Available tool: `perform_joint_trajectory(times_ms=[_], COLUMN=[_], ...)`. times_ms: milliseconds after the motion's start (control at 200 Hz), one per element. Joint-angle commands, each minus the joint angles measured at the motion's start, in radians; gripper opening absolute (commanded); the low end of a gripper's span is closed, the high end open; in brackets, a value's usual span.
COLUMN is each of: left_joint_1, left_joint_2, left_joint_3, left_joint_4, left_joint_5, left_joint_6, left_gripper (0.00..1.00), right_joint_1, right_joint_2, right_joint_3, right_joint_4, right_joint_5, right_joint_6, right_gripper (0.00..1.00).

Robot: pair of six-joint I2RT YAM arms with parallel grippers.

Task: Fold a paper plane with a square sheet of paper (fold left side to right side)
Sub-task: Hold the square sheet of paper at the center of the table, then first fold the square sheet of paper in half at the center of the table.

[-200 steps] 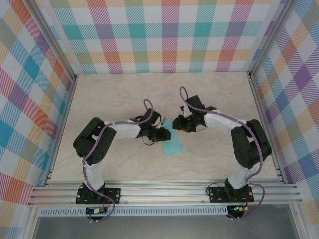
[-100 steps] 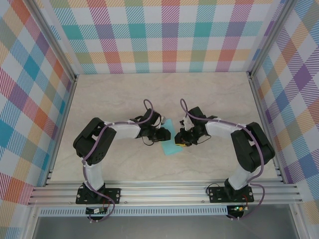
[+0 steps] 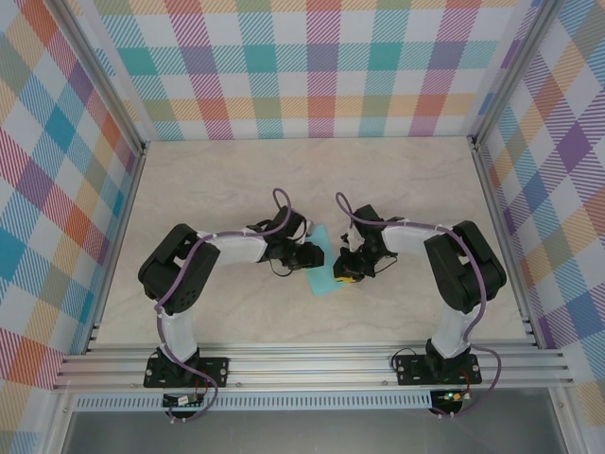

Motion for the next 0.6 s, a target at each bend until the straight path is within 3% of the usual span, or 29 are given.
perform_joint_trajectory(times_ms=[0,595], left_joint_1=[0.039,0.221], left_joint_2=[0.008,0.148], left_joint_3=[0.029,0.191], left_joint_4=[-0.079,-0.094], left_joint_5=[-0.045,-0.022], left_joint_6=[0.038,0.128], left_gripper=[0.35,0.36], right_joint_1=[0.006,0.005], right_joint_2=[0.061,0.069], right_joint_3=[-0.024,-0.027], right_joint_4=[-0.102,-0.11], right_joint_5=[0.139,0.15], right_joint_6=[-0.011,-0.017], right_gripper=[0.14,0.13])
